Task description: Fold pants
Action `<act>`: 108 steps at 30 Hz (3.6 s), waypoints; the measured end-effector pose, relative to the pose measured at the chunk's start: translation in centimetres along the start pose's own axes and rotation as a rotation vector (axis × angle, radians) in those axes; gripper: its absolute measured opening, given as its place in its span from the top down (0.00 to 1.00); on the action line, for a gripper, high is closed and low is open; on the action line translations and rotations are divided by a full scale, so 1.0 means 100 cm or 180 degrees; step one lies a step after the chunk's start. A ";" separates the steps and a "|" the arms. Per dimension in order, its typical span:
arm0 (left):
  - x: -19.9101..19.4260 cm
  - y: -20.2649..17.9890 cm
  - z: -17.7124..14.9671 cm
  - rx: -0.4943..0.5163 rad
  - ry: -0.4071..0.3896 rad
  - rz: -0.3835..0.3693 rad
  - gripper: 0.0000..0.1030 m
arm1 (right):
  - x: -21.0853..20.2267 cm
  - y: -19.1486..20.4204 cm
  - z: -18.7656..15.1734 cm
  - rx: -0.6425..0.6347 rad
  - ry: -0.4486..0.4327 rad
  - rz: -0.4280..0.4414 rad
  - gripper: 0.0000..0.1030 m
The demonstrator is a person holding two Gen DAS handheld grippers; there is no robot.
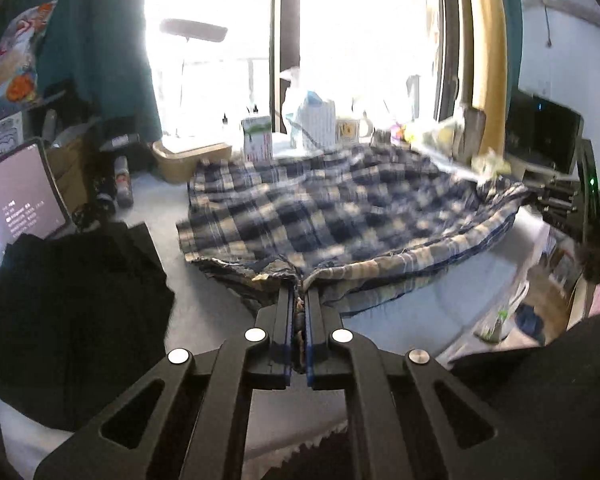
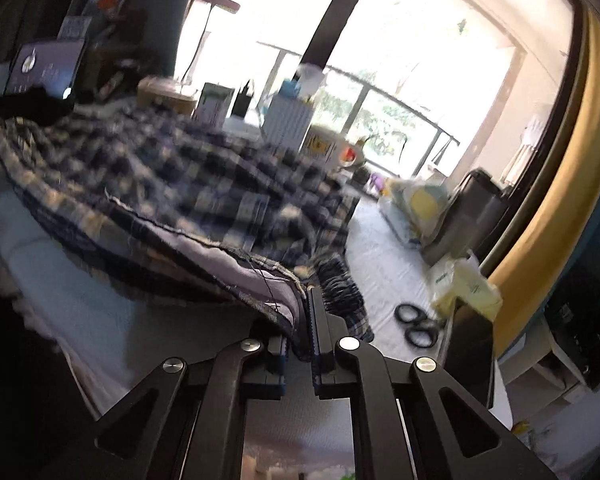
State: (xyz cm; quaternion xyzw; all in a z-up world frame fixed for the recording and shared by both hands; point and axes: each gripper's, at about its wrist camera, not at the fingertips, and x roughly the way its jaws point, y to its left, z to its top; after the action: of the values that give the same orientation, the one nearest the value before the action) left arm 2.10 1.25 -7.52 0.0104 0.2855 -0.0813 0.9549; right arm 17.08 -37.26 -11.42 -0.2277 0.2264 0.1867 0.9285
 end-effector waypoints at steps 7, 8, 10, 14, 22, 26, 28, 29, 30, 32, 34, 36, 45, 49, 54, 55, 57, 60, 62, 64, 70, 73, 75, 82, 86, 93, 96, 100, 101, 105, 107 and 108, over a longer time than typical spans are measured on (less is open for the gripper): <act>-0.012 0.013 0.031 -0.0127 -0.0264 -0.0013 0.97 | 0.000 -0.016 0.035 0.0241 -0.0215 0.0059 0.92; -0.012 0.017 0.038 -0.0139 -0.0306 -0.0028 0.97 | 0.002 -0.019 0.039 0.0253 -0.0231 0.0057 0.92; -0.012 0.021 0.048 -0.0156 -0.0375 -0.0027 0.97 | 0.006 -0.023 0.052 0.0272 -0.0266 0.0041 0.93; -0.008 0.028 0.071 -0.0191 -0.0500 -0.0050 0.97 | 0.014 -0.033 0.075 0.0361 -0.0323 -0.0016 0.93; 0.021 0.046 0.110 -0.0332 -0.0501 -0.0069 0.97 | 0.045 -0.053 0.117 0.0492 -0.0336 -0.0104 0.93; 0.041 0.058 0.124 -0.0329 -0.0388 -0.0044 0.97 | 0.064 -0.059 0.133 0.0537 -0.0333 -0.0102 0.93; 0.053 0.065 0.131 -0.0339 -0.0334 -0.0051 0.97 | 0.077 -0.062 0.140 0.0554 -0.0314 -0.0093 0.93; 0.059 0.068 0.134 -0.0351 -0.0303 -0.0071 0.97 | 0.083 -0.064 0.143 0.0566 -0.0299 -0.0086 0.93; 0.067 0.071 0.137 -0.0369 -0.0253 -0.0093 0.97 | 0.089 -0.066 0.146 0.0578 -0.0281 -0.0077 0.93; 0.082 0.078 0.143 -0.0403 -0.0152 -0.0139 0.97 | 0.105 -0.070 0.152 0.0607 -0.0239 -0.0057 0.93; 0.095 0.083 0.148 -0.0442 -0.0102 -0.0162 0.97 | 0.118 -0.075 0.155 0.0649 -0.0201 -0.0028 0.93; 0.109 0.086 0.153 -0.0464 -0.0046 -0.0186 0.97 | 0.133 -0.077 0.158 0.0674 -0.0161 -0.0007 0.93; 0.174 0.099 0.175 -0.0389 0.0206 -0.0184 0.97 | 0.199 -0.090 0.166 0.0795 0.0068 0.0103 0.93; 0.205 0.112 0.179 -0.0458 0.0333 -0.0168 0.97 | 0.232 -0.091 0.167 0.0790 0.0198 0.0167 0.93; 0.240 0.123 0.180 -0.0504 0.0482 -0.0090 0.92 | 0.264 -0.089 0.168 0.0787 0.0349 0.0201 0.93; 0.245 0.125 0.180 -0.0513 0.0512 -0.0086 0.92 | 0.271 -0.089 0.168 0.0797 0.0387 0.0217 0.93; 0.255 0.128 0.182 -0.0492 0.0570 0.0025 0.81 | 0.281 -0.090 0.167 0.0797 0.0447 0.0225 0.93; 0.258 0.136 0.182 -0.0493 0.0510 0.0241 0.71 | 0.297 -0.091 0.165 0.0824 0.0545 0.0209 0.93; 0.258 0.143 0.183 -0.0541 0.0501 0.0311 0.68 | 0.306 -0.093 0.162 0.0854 0.0630 0.0218 0.93; 0.254 0.147 0.182 -0.0547 0.0483 0.0412 0.64 | 0.311 -0.092 0.162 0.0832 0.0696 0.0224 0.93; 0.237 0.153 0.163 -0.0623 0.0595 0.0445 0.57 | 0.318 -0.090 0.162 0.0747 0.0830 0.0232 0.92; 0.232 0.153 0.147 -0.0702 0.0751 0.0338 0.51 | 0.308 -0.091 0.164 0.0722 0.0792 0.0179 0.85; 0.229 0.151 0.132 -0.0755 0.0884 0.0280 0.49 | 0.300 -0.092 0.164 0.0724 0.0772 0.0142 0.57; 0.208 0.135 0.089 -0.0886 0.1174 0.0136 0.40 | 0.263 -0.099 0.164 0.0790 0.0622 0.0012 0.07; 0.194 0.139 0.075 -0.1122 0.1170 0.0078 0.36 | 0.242 -0.106 0.155 0.0972 0.0605 -0.0046 0.07; 0.190 0.131 0.073 -0.0952 0.1157 0.0099 0.32 | 0.218 -0.111 0.114 0.1319 0.0759 -0.0044 0.07; 0.191 0.126 0.072 -0.0863 0.1163 0.0148 0.30 | 0.210 -0.114 0.093 0.1544 0.0832 -0.0012 0.07; 0.193 0.122 0.073 -0.0823 0.1152 0.0202 0.30 | 0.202 -0.117 0.069 0.1852 0.0894 0.0074 0.07; 0.193 0.122 0.073 -0.0815 0.1145 0.0208 0.30 | 0.201 -0.116 0.064 0.1945 0.0907 0.0113 0.07; 0.192 0.119 0.070 -0.0741 0.1066 0.0252 0.31 | 0.197 -0.107 0.051 0.2267 0.0923 0.0289 0.07; 0.191 0.116 0.070 -0.0692 0.1053 0.0277 0.38 | 0.199 -0.098 0.047 0.2365 0.0895 0.0447 0.07; 0.191 0.114 0.071 -0.0652 0.1052 0.0296 0.52 | 0.201 -0.093 0.048 0.2382 0.0893 0.0480 0.07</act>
State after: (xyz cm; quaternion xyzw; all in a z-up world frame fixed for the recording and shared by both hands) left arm 23.53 9.21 -12.38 -0.0603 0.4444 -0.0048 0.8938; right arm 39.50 -37.67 -14.62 0.1199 0.4192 0.1262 0.8911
